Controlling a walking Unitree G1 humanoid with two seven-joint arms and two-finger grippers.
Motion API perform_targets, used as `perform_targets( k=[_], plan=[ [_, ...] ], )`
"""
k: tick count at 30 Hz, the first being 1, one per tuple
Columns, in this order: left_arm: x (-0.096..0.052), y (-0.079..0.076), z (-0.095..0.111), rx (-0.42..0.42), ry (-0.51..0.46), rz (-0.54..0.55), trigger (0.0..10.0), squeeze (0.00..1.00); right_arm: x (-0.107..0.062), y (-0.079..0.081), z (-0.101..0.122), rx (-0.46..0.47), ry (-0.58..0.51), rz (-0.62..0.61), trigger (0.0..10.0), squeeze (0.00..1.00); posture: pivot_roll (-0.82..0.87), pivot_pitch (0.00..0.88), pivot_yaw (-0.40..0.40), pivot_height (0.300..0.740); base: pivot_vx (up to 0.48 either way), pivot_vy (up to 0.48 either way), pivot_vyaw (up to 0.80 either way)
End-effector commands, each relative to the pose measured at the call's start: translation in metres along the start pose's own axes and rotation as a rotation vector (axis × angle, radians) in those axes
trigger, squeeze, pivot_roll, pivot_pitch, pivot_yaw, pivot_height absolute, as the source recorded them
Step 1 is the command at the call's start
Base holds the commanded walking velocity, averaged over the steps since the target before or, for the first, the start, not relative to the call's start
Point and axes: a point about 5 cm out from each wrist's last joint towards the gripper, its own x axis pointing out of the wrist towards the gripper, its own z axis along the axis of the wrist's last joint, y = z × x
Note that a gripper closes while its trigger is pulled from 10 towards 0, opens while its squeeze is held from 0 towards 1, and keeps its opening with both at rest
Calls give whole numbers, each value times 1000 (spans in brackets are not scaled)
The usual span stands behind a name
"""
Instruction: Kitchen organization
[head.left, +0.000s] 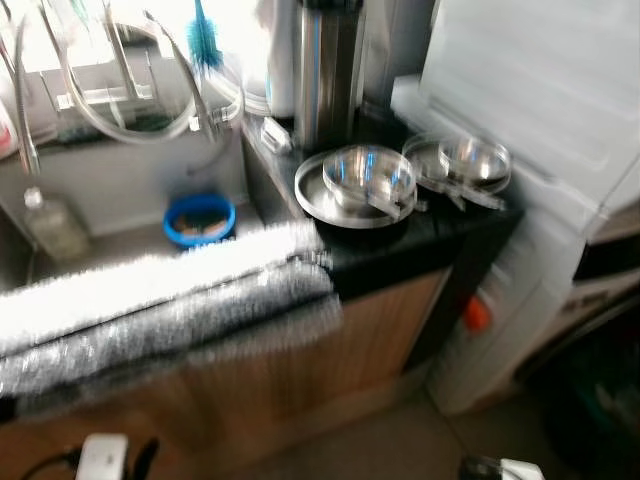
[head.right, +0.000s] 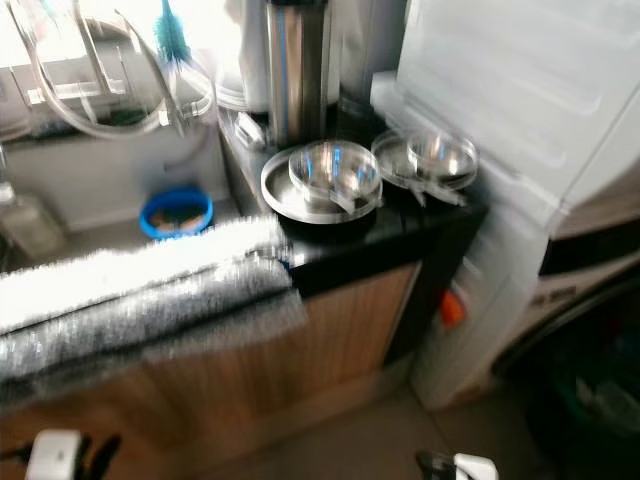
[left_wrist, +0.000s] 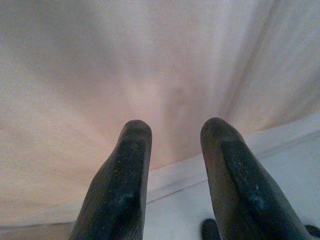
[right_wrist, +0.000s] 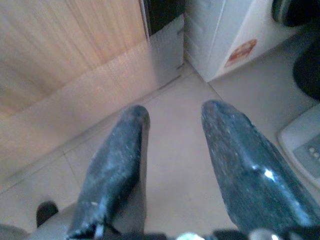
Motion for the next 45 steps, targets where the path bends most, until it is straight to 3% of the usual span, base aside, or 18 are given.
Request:
perform_targets(
  k=[1,8,10,12,14,17,19,20,22,24,29,32,33,35,36,39,40,45],
  plan=[
    [-7,9,10,-15,-49,61,10000,0,-5,3,15,8,-85,8,10000,0,-69,0,12,727,0,0,0],
    [-36,24,46,-7,-174,216,10000,0,-33,12,56,-28,-254,-7,10000,0,-42,0,21,727,0,0,0],
    [-53,30,58,1,-208,341,10000,0,-40,13,72,-23,-303,-41,10000,0,-32,0,25,727,0,0,0],
    [-57,32,59,-5,-213,376,10000,0,-41,13,75,-21,-313,-47,10000,0,-32,0,25,727,0,0,0],
    [-70,44,73,33,-267,522,10000,0,-45,14,87,-24,-342,-76,10000,0,-15,0,17,727,0,0,0],
    [-78,66,109,92,-372,726,10000,0,-47,14,104,-40,-395,-110,10000,0,4,0,-3,727,0,0,0],
    [-78,70,123,97,-410,758,10000,0,-46,14,109,-39,-400,-116,10000,0,14,0,-8,727,0,0,0],
    [-73,77,160,115,-517,813,10000,0,-43,16,119,-45,-408,-121,10000,0,19,0,-17,727,0,0,0],
    [-71,78,176,129,-566,824,10000,0,-41,17,123,-47,-411,-119,10000,0,19,0,-17,727,0,0,0],
    [-56,72,216,179,-697,756,10000,0,-34,20,132,-57,-423,-115,10000,0,15,0,-24,727,0,0,0],
    [-31,51,248,106,-797,612,10000,0,-26,25,147,-62,-467,-102,10000,0,-3,0,-22,727,0,0,0],
    [-16,22,267,71,-844,459,10000,0,-22,29,162,-68,-508,-102,10000,0,-11,0,-28,727,0,0,0],
    [-10,8,273,103,-862,389,10000,0,-19,31,167,-63,-522,-99,10000,0,-12,0,-36,727,0,0,0],
    [-2,-9,279,136,-877,292,10000,0,-15,34,173,-61,-535,-89,10000,0,-10,0,-42,727,0,0,0],
    [9,-27,282,108,-873,180,10000,0,-10,40,180,-79,-551,-69,10000,0,-14,0,-40,727,0,0,0],
    [19,-44,284,80,-858,79,10000,0,-5,48,190,-91,-577,-37,10000,0,-28,0,-38,727,0,0,0],
    [33,-67,285,-2,-802,-76,10000,0,0,58,206,-88,-626,-2,10000,0,-40,0,-39,727,0,0,0],
    [46,-85,289,-29,-795,-153,10000,0,8,77,226,-60,-680,57,10000,0,-60,0,-35,727,0,0,0]
  ],
)
